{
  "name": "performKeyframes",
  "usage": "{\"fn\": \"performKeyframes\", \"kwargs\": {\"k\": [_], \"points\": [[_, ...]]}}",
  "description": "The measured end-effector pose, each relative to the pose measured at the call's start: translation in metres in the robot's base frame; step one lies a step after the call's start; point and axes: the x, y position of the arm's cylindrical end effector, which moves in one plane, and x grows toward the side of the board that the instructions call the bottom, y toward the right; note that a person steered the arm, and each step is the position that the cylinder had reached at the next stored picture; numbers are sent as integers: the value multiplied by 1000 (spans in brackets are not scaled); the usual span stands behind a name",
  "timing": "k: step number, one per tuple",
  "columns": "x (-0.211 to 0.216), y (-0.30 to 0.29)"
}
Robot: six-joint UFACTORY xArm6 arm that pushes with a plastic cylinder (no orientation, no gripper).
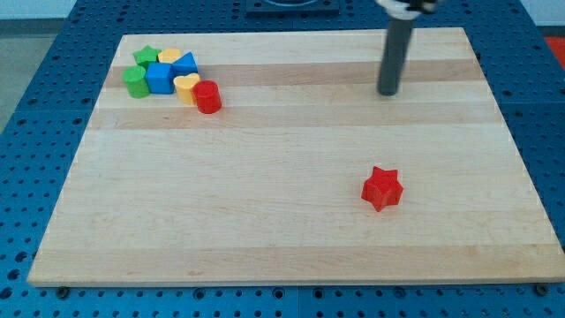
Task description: Move the red star into the yellow hexagon
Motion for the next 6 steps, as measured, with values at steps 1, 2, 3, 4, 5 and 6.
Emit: {"fn": "performKeyframes", "kwargs": {"k": [1,2,3,4,5,6], "points": [[0,12],[0,13],[0,13],[0,49],[5,62],[117,64]]}}
